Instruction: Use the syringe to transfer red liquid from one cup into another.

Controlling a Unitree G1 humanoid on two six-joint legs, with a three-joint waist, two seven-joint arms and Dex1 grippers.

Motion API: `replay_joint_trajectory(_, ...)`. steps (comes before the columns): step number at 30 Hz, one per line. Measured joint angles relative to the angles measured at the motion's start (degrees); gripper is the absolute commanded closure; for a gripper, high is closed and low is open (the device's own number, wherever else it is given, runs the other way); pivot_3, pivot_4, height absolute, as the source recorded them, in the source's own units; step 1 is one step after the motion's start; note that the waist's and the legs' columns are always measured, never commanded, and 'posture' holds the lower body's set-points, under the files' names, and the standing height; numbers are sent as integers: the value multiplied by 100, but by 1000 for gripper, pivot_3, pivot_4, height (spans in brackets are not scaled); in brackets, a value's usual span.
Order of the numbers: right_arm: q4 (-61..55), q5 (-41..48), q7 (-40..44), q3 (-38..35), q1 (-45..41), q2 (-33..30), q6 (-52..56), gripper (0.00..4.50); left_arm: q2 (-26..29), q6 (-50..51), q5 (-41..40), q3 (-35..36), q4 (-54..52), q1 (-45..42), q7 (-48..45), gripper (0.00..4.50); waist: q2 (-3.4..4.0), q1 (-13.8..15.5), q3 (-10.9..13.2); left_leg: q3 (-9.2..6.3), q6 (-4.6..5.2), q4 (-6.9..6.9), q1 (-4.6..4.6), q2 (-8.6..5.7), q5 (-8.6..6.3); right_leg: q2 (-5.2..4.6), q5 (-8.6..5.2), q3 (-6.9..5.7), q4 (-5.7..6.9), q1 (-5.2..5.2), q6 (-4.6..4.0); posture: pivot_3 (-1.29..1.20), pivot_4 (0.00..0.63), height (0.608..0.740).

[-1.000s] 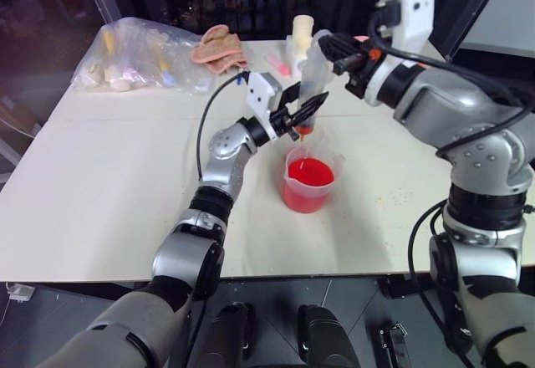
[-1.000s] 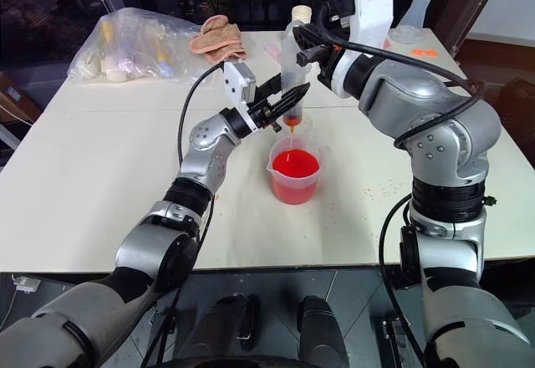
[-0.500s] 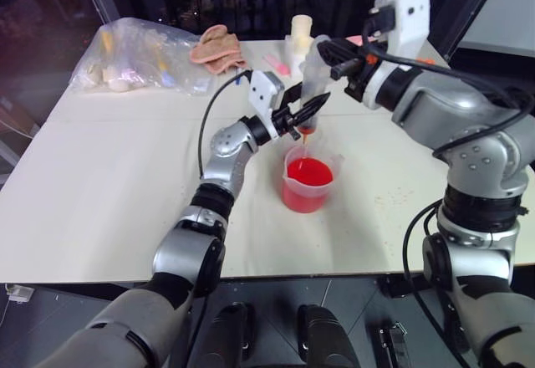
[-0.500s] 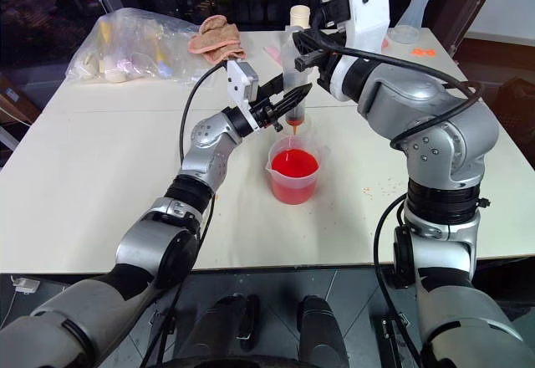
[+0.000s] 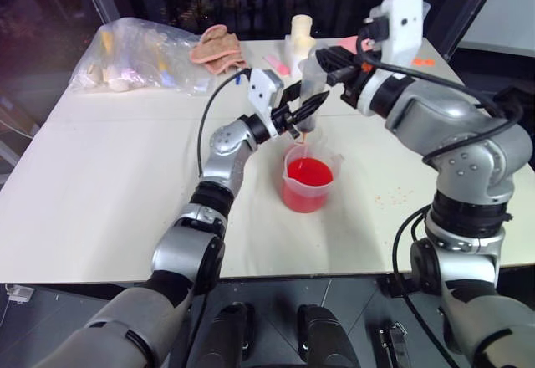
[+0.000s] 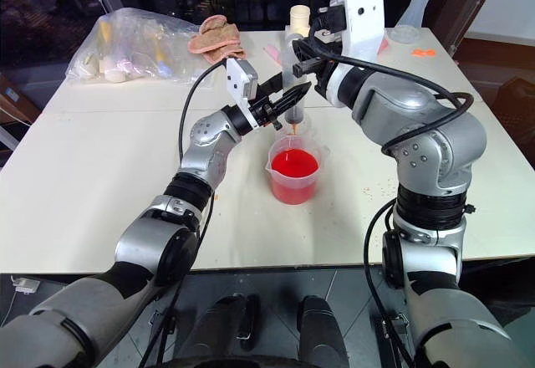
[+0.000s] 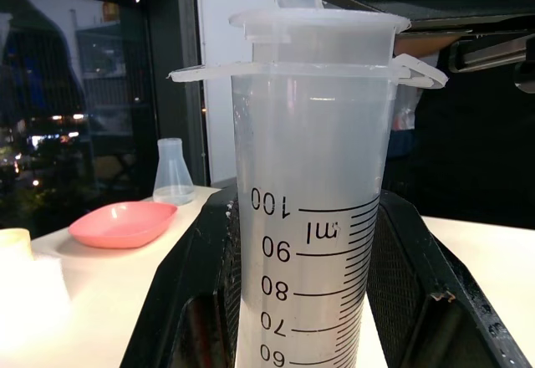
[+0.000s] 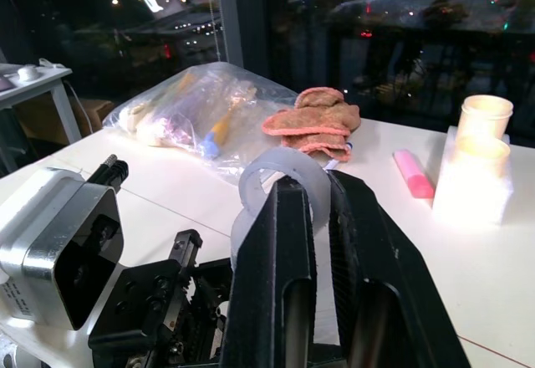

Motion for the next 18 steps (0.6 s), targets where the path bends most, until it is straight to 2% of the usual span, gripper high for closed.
replay_joint_trajectory(8,-150,-227,62,2,138,96,-1,4383,4,116,1,0,1,0,0,3011,0,-1,0,0,0,-1,0,0,0,1,0,0,0,0,0,0,150,740)
replay_joint_trajectory(11,-177,-209,227,4,142,131,22,3309,5,161,-8,55,1,-1,31,3011,0,-12,0,0,0,-1,0,0,0,2,0,0,0,0,0,0,150,740)
replay_joint_trajectory(14,-281,-130,443,6,135,139,157,1813,16,218,-24,123,-3,-6,36,3011,0,-25,0,-1,-1,-2,0,1,0,2,0,-1,2,-2,0,0,150,740)
replay_joint_trajectory(18,-413,64,653,-167,59,-126,453,1813,5,427,-143,182,-182,-23,52,3011,0,5,0,-1,-1,-1,0,-1,0,0,0,0,0,-1,0,0,150,740)
